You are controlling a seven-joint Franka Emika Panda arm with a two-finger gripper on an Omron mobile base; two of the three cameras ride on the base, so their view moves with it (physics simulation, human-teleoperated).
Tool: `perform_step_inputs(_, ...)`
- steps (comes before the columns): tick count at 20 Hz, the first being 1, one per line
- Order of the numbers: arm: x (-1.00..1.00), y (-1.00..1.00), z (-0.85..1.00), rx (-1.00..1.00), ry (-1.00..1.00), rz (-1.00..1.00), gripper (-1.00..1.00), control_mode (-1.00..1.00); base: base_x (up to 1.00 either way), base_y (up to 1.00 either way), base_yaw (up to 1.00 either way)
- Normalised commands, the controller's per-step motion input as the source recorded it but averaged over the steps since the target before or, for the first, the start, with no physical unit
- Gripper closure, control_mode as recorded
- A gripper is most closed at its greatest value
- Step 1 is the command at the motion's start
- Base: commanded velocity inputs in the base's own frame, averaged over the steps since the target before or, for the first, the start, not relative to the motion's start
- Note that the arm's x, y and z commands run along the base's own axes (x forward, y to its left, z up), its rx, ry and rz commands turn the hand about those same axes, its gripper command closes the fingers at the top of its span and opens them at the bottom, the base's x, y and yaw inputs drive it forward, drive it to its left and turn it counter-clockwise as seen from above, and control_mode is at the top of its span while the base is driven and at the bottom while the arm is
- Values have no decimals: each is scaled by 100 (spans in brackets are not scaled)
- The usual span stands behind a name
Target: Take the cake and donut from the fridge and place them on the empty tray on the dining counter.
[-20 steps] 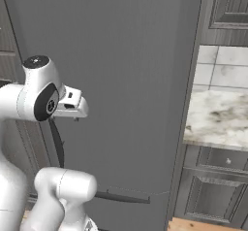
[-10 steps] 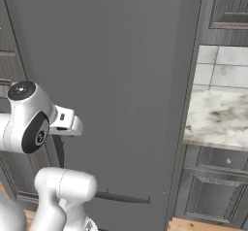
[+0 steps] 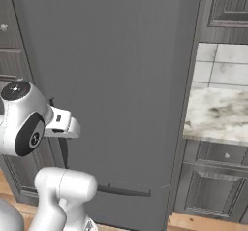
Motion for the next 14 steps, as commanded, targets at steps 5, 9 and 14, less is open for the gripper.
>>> perform_step_inputs(5, 0, 0, 0, 0, 0, 0, -100, 100, -47, 1, 0)
perform_step_inputs(9, 0, 0, 0, 0, 0, 0, -100, 100, -35, 15, 0)
perform_step_inputs(14, 0, 0, 0, 0, 0, 0, -100, 100, -31, 27, 0)
